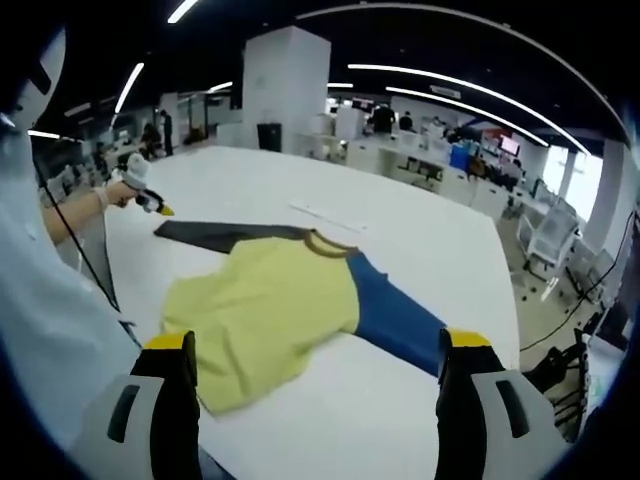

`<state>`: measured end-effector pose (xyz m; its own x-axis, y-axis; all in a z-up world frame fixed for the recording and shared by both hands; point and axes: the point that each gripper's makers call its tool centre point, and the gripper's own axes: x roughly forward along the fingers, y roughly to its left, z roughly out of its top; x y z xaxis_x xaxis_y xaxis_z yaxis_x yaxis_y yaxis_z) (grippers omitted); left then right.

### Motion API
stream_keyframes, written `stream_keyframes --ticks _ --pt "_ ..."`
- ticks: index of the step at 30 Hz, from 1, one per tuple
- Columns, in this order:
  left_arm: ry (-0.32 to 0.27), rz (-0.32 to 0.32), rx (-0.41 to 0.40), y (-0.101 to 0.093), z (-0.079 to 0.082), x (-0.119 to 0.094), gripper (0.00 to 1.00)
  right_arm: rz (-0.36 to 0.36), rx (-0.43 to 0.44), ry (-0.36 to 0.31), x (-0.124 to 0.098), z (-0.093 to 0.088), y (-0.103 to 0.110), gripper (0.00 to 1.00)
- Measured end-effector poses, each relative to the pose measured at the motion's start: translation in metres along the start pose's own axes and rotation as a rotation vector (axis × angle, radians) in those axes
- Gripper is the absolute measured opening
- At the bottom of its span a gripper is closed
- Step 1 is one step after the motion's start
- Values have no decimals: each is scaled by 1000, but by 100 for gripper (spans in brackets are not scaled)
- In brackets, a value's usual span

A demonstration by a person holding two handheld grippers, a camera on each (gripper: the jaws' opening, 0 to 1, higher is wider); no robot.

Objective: Fold the garment on the visible template until the final outline fits inside the template.

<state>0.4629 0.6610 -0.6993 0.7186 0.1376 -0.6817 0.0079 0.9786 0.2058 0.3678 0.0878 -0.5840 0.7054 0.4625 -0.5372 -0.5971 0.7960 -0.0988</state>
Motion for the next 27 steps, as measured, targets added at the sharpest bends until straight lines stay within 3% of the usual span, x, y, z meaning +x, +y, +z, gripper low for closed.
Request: stream_keyframes --ticks 3,5,10,14,20,27 --pt "-9 -27 22 -8 5 -2 54 3 4 2 0 -1 0 100" --pt "-4 -28 91 -13 7 -5 56 2 6 0 0 -1 0 100" --pt "-29 -67 102 -28 17 -12 61 2 7 -2 0 -2 -1 100" --pt "-27 -68 164 -34 21 -15 64 3 8 -4 0 -2 -1 100" --pt "-53 -117 171 -48 29 -22 68 3 7 -8 0 -1 -2 100" --pt "-140 -186 142 -64 47 -35 72 5 12 -13 2 -1 -1 100"
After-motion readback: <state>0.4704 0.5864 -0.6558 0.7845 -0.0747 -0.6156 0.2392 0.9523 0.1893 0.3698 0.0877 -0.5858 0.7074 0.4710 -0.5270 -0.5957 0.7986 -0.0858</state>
